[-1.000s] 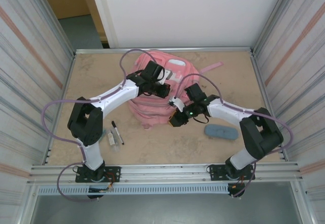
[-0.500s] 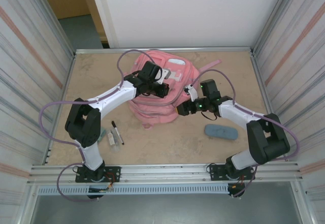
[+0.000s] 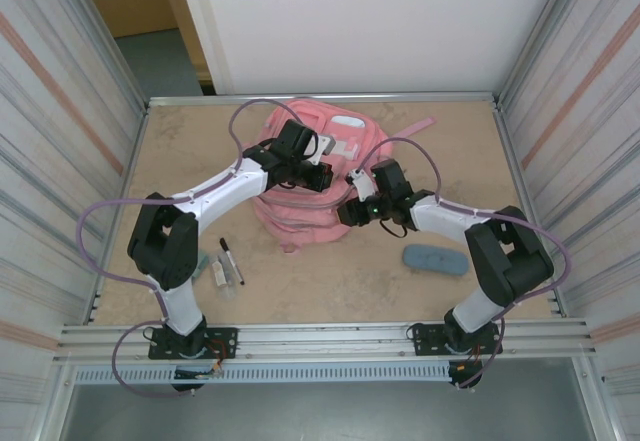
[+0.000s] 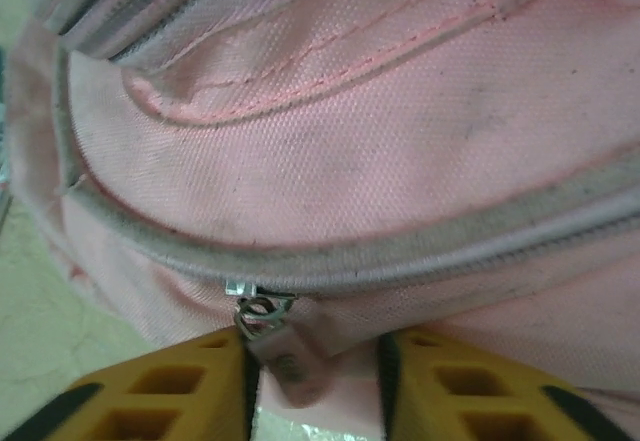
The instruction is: Pack books, pencil case, and school supplies into a backpack
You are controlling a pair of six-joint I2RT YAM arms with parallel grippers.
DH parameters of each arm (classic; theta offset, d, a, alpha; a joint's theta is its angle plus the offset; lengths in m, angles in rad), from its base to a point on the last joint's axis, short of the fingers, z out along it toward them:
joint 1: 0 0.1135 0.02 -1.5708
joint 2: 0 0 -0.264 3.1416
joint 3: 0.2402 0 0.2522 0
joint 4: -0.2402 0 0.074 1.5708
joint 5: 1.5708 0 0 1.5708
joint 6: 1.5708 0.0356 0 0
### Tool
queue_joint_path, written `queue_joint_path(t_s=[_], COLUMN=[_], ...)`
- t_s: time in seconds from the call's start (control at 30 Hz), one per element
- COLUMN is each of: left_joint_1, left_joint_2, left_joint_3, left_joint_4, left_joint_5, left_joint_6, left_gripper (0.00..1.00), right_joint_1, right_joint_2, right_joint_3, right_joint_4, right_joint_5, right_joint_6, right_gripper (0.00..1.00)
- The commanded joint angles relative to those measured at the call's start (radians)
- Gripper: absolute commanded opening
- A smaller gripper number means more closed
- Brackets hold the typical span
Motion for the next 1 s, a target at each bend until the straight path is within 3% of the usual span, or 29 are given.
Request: queue_joint_path(t_s=[0.0,0.13,0.27,0.63,0.8,0.97], left_joint_1=[0.004,0.006,0.007,0.008,0.009,0.01], left_joint_2=[-0.058,-0.051,-0.032,0.032,0.045,0.069], left_joint_3=[0.011,-0.004,0.007,0.025,0.005,0.03], left_joint_4=[0.024,0.058,0.071,0.118,0.179,0.192], left_joint_5=[0.053,0.037,0.045,0.037,0.046,0.074], left_joint_6=[-0.022,-0.039,-0.06,-0.095,-0.131,-0.167], left_gripper=[0.0,0.0,0.0,0.0,0.0,0.0], right_joint_1=[0.058,0.096,0.134,0.2,0.232,0.365], right_joint_2=[0.006,-0.022,-0.062,-0.104,-0.029,0.047], right_joint_3=[0.034,0.029,0.009,0.017,-0.005,0.001], right_joint_4=[0.017,-0.016,-0.038,-0.073,0.126,0.296], right_joint_5=[0.08,0.094,0.075,-0.095,-0.088,0.079], right_joint_6=[-0.027,-0.056,-0.044,0.032,0.176,0.257], right_gripper=[0.21,0.07,0.04,0.15,0.08,0.18])
